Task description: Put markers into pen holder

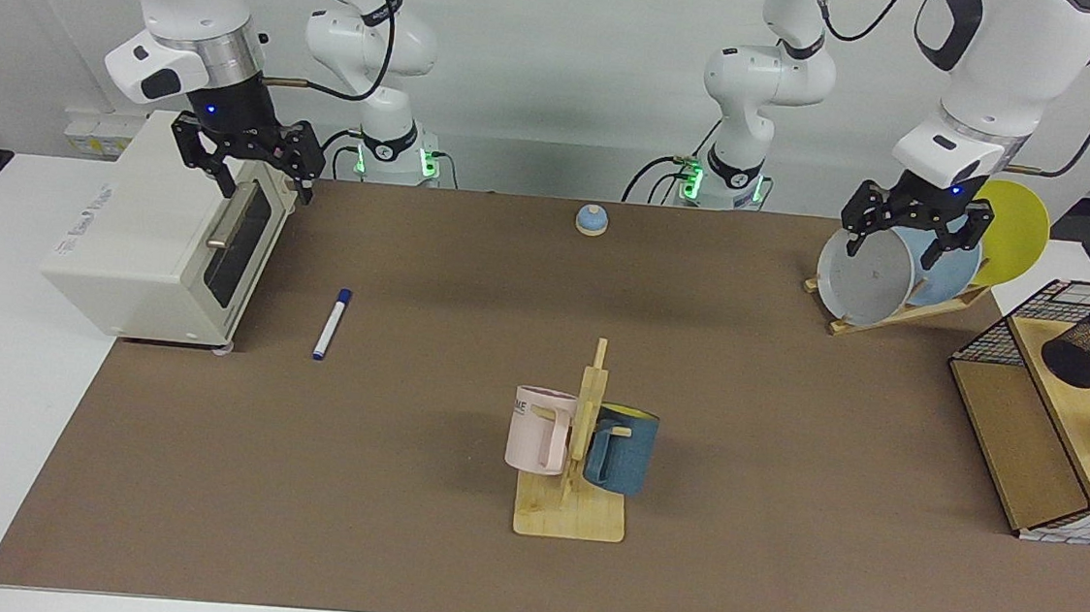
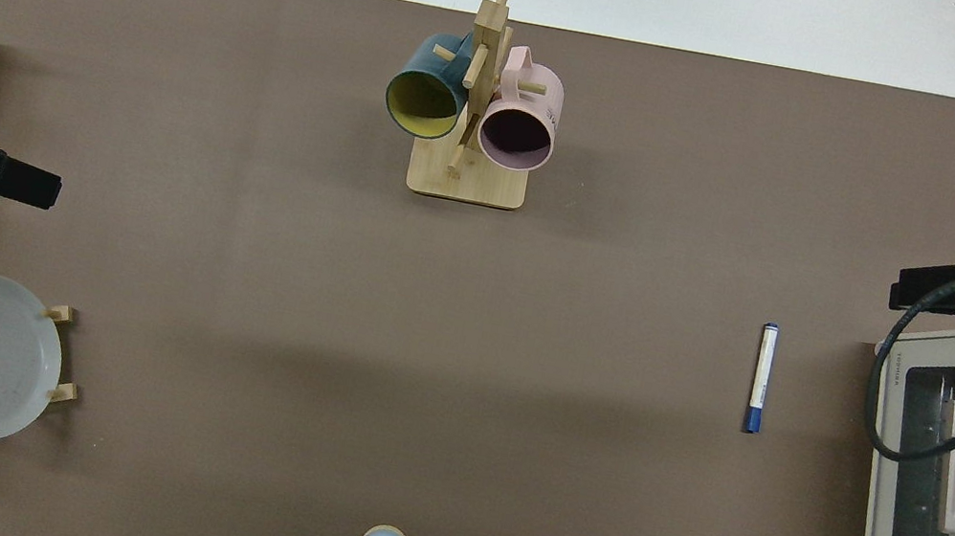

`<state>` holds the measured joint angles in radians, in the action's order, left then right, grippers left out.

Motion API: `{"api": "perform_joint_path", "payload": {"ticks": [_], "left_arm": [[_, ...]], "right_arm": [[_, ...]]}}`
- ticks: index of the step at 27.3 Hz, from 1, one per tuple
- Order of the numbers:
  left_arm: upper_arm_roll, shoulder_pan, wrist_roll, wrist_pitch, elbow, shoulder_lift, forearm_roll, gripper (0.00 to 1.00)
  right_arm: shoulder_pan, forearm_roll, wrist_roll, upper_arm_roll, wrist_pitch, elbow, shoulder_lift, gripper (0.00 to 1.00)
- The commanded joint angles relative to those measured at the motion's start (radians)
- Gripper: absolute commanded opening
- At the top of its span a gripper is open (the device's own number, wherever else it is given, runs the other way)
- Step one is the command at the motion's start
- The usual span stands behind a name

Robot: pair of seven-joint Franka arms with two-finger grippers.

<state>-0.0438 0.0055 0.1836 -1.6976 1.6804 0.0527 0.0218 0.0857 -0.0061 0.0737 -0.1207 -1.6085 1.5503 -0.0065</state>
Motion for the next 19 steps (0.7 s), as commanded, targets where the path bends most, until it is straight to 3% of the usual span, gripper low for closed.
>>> {"api": "perform_joint_path", "payload": {"ticks": [1,19], "left_arm": [[0.013,-0.013,-0.001,0.016,-0.007,0.006,0.001,1.0],[0.01,-0.013,-0.006,0.018,-0.008,0.009,0.004,1.0]], "right_arm": [[0.016,0.023,-0.023,-0.005,-0.025,0.036,-0.027,1.0],[0.003,0.029,-0.025,-0.013,-0.018,0.037,-0.029,1.0]]}}
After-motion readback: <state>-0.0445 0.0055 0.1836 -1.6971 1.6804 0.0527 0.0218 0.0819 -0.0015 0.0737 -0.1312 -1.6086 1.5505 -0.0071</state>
